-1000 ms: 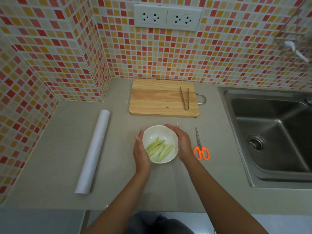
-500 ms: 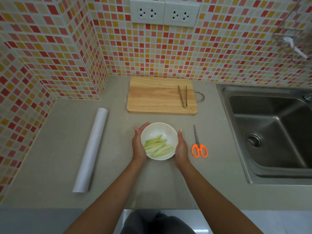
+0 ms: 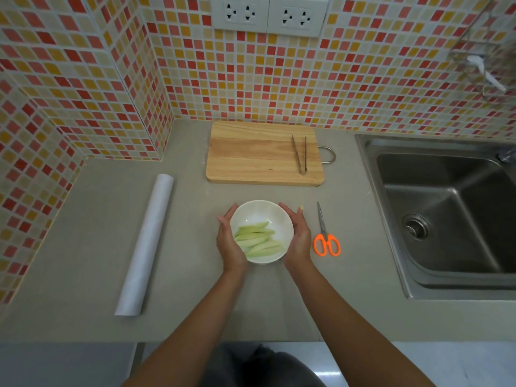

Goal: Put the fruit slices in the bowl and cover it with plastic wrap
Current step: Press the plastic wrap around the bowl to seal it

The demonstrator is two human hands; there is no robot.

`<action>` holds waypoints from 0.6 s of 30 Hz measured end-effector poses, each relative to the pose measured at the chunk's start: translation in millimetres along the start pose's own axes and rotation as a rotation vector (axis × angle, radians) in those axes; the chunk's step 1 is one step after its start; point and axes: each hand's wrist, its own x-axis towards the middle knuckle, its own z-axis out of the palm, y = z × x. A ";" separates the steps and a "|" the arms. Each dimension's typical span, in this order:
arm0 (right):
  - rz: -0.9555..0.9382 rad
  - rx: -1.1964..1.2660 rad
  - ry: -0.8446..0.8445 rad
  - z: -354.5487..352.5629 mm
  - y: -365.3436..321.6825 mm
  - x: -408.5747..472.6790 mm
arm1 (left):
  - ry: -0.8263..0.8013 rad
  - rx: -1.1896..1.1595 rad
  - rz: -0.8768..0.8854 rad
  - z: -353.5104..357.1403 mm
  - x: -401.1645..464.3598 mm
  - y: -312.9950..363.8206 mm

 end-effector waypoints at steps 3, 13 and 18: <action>-0.018 -0.076 0.020 -4.3 5.7 -2.5 | -0.102 -0.021 -0.051 -1.0 13.0 2.4; -0.106 -0.367 0.093 -18.3 -17.9 -7.0 | -0.176 0.371 -0.033 -5.9 40.0 29.4; -0.083 -0.326 -0.009 -1.3 -31.8 4.0 | 0.168 0.214 0.104 -1.4 -7.9 9.1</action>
